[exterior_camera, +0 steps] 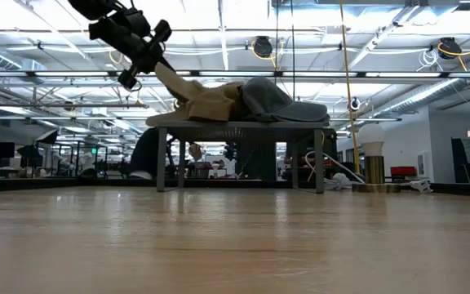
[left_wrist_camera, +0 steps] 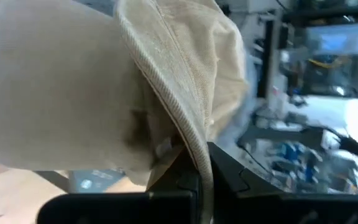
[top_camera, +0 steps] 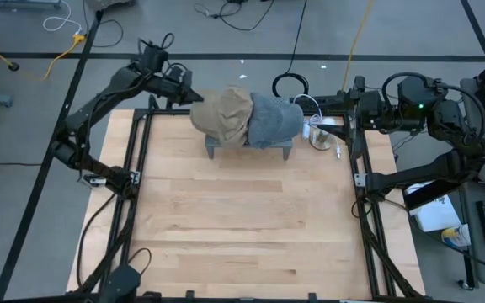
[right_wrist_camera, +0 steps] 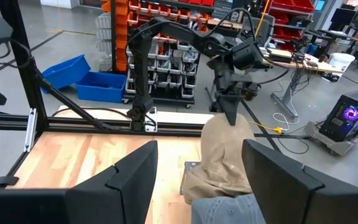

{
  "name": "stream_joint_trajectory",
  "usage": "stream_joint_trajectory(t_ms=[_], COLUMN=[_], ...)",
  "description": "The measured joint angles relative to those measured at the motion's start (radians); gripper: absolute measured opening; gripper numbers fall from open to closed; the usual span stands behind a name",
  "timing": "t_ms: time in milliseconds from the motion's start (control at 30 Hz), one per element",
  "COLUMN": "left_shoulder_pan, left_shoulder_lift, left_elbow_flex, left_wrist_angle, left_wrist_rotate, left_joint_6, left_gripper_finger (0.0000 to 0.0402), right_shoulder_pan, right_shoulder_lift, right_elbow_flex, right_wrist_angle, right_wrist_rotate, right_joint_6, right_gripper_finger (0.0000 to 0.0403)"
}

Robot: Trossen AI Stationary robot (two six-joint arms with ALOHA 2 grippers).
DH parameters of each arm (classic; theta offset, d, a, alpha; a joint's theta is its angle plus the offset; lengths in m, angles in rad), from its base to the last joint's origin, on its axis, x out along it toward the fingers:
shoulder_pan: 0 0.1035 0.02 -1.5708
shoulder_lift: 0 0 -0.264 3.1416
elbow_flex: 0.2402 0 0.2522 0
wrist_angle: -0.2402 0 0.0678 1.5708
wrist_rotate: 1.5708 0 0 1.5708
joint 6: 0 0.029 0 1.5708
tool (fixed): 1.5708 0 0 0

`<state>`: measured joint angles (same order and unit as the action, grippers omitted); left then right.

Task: Pick & Place hat
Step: Stack the brown cap on top of the brown cap on the shelf

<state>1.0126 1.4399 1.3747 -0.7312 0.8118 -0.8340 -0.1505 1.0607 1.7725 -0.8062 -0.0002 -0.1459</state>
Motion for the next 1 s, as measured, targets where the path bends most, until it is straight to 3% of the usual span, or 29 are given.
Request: stream_joint_trajectory(t_ms=[500,667,1000], left_shoulder_pan=[-0.122,-0.145,-0.145], left_shoulder_lift=[-0.002,-0.002,0.000], left_elbow_flex=[-0.067,-0.068,-0.070], left_wrist_angle=[0.008,0.006,-0.001], left_wrist_rotate=[-0.308,-0.375,-0.393], left_joint_6=[-0.046,-0.038,0.021], left_gripper_finger=[0.0011,0.0042,0.0131], right_shoulder_pan=[0.000,0.000,0.000], right_shoulder_lift=[0.000,0.000,0.000], right_elbow_flex=[0.000,0.000,0.000], right_wrist_angle=[-0.009,-0.011,-0.015], right_wrist_rotate=[0.000,0.000,-0.004], right_joint_6=[-0.001,-0.001,-0.012], right_gripper_finger=[0.0226,0.0226,0.0226])
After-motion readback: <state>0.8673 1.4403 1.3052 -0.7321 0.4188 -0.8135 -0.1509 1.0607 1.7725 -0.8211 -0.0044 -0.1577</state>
